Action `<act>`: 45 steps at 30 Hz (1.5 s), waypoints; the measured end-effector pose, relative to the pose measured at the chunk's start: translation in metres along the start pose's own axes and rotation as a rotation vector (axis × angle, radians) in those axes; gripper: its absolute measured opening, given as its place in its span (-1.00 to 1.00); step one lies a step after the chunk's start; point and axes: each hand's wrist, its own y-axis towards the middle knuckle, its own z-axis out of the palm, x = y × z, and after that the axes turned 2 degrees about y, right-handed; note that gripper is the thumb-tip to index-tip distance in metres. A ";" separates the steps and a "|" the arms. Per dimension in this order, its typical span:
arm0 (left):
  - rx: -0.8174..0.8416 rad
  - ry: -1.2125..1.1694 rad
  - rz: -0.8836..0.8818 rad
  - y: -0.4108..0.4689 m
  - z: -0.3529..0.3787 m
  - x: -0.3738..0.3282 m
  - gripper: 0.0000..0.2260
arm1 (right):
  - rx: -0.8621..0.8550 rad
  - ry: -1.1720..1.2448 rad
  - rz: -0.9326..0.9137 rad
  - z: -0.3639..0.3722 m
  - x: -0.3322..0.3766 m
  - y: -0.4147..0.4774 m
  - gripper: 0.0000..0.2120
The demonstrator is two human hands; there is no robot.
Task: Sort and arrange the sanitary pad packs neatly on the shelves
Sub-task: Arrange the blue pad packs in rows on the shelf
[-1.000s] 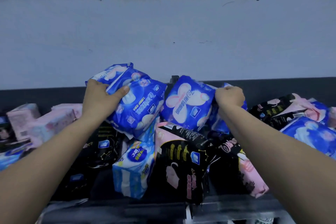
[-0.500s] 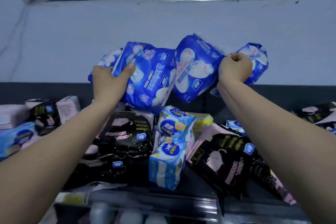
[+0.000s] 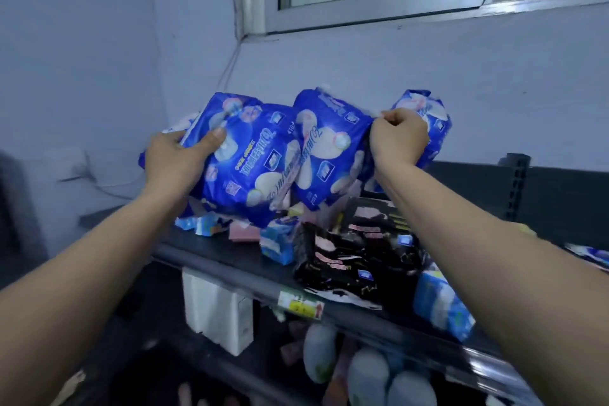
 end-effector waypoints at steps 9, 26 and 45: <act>-0.229 0.137 -0.110 -0.021 -0.159 0.021 -0.81 | 0.381 0.159 0.091 0.102 0.007 -0.121 -0.83; -0.813 0.484 -0.230 -0.144 -0.365 -0.013 -0.71 | 1.144 0.348 0.246 0.179 0.086 -0.315 -0.83; -1.113 0.779 -0.240 -0.286 -0.629 -0.114 -0.65 | 1.508 0.533 0.246 0.195 0.262 -0.607 -0.90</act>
